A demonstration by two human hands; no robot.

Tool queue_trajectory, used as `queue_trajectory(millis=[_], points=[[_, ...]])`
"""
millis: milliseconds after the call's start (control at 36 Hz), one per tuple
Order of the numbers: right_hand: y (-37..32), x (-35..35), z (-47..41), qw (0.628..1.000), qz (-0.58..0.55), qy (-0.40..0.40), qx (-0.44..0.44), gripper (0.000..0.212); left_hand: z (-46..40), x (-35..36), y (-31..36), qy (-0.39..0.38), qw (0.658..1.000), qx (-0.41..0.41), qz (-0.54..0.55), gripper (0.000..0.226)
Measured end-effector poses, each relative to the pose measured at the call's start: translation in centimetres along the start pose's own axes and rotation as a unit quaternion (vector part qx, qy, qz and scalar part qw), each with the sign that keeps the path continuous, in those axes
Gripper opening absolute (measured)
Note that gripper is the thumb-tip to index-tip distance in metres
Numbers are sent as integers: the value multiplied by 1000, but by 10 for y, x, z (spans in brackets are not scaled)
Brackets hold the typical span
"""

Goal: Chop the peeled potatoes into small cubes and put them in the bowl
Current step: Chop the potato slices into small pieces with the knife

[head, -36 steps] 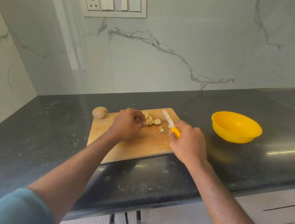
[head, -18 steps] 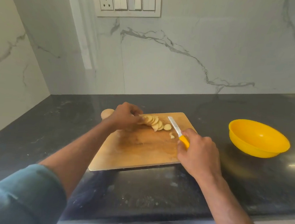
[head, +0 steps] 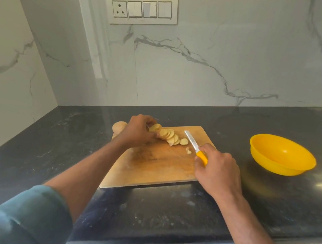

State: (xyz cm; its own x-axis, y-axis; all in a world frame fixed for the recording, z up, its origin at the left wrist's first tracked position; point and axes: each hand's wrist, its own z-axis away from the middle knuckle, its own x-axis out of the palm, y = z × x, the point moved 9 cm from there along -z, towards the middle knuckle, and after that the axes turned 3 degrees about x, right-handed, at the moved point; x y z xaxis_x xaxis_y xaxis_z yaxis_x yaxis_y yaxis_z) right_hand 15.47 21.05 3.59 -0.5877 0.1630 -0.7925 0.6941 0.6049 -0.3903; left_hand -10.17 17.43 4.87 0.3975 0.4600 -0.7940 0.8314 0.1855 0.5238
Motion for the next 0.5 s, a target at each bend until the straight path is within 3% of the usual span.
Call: queue_trajectory(millis=[111, 250, 361, 500], points=[[-1, -1, 2, 1000, -2, -3, -7, 32, 31, -6, 22, 9, 995, 75, 65, 49], [-7, -4, 6, 1000, -4, -9, -19, 29, 82, 14, 34, -90, 982, 139, 92, 64], [-18, -6, 12, 999, -17, -6, -48, 29, 95, 17, 30, -114, 982, 116, 93, 67], [-36, -3, 24, 996, -14, -18, -90, 35, 94, 10, 18, -26, 998, 53, 32, 59]])
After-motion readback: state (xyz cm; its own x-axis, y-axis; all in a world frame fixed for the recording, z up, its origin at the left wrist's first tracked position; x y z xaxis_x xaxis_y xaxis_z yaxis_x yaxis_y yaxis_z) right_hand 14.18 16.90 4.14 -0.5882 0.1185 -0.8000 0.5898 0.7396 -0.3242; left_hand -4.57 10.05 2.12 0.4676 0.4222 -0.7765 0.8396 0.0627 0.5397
